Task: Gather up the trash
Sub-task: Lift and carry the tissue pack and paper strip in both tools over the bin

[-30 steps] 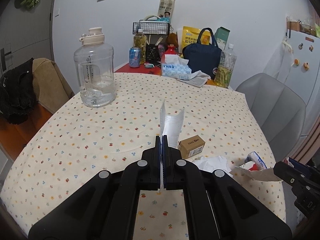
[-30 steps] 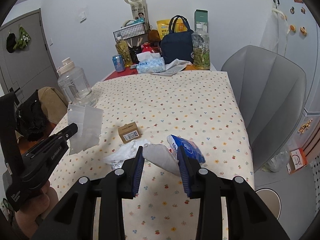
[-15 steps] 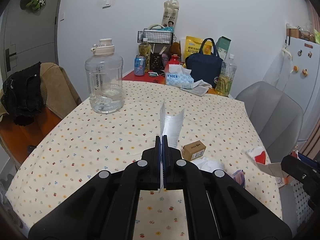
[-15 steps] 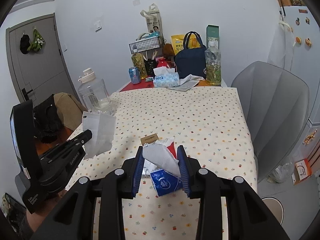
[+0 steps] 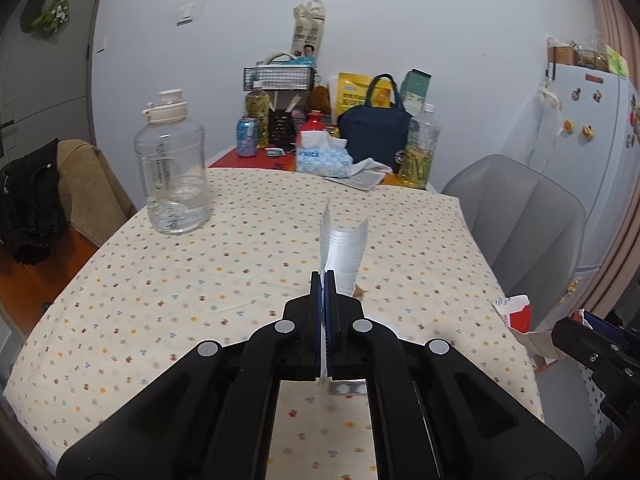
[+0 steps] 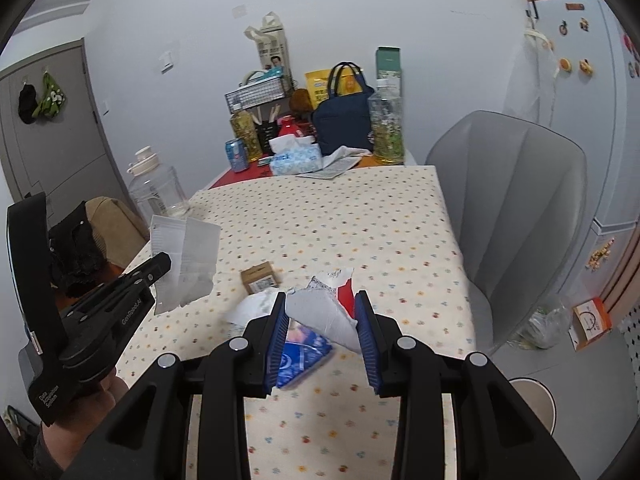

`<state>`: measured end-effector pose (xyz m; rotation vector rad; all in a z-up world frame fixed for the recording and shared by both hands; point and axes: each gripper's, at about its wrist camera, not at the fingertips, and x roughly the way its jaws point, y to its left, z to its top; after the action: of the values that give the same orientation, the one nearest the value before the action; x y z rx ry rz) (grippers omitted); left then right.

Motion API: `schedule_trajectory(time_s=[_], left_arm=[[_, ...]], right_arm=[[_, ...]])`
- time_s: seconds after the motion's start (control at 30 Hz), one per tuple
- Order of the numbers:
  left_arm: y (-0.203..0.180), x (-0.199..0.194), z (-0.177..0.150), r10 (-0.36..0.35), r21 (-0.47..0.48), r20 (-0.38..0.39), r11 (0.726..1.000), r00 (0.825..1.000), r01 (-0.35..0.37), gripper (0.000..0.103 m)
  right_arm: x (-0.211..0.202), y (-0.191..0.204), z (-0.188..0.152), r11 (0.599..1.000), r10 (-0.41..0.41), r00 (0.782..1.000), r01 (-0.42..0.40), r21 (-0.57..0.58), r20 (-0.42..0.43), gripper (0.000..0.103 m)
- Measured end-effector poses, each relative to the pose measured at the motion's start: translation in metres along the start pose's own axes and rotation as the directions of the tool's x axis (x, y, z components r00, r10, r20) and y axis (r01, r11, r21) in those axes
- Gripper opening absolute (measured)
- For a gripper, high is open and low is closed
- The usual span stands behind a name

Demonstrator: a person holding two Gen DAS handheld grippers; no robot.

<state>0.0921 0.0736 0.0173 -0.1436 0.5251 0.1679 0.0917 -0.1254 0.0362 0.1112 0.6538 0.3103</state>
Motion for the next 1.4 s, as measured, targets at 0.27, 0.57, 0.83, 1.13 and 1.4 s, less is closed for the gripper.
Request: schedule_trajectory(time_s=[0.27, 0.57, 0.83, 1.13, 1.4], left_arm=[[-0.045, 0.003, -0.002, -0.065, 0.052, -0.009, 0.997, 0.998, 0.065, 0.002], [-0.093, 0.005, -0.006, -0.125, 0.115, -0.023, 0.985, 0.992, 0.127, 0.002], [-0.14, 0.009, -0.011, -0.175, 0.174, -0.044, 0.968, 0.984, 0.18, 0.002], [-0.194, 0.015, -0.023, -0.224, 0.245, -0.082, 0.94, 0.971, 0.237, 0.002], [-0.242, 0.025, -0.04, -0.256, 0.306, -0.133, 0.908, 0.957, 0.285, 0.002]], right_arm=[[-0.014, -0.04, -0.004, 0.997, -0.059, 0.998, 0.058, 0.057, 0.012, 0.034], [-0.025, -0.086, -0.01, 0.985, -0.115, 0.993, 0.111, 0.129, 0.022, 0.034], [-0.036, -0.128, -0.02, 0.967, -0.166, 0.986, 0.159, 0.196, 0.018, 0.034], [-0.044, -0.177, -0.036, 0.936, -0.221, 0.975, 0.212, 0.281, 0.001, 0.034], [-0.046, -0.223, -0.057, 0.899, -0.26, 0.965, 0.253, 0.357, -0.03, 0.034]])
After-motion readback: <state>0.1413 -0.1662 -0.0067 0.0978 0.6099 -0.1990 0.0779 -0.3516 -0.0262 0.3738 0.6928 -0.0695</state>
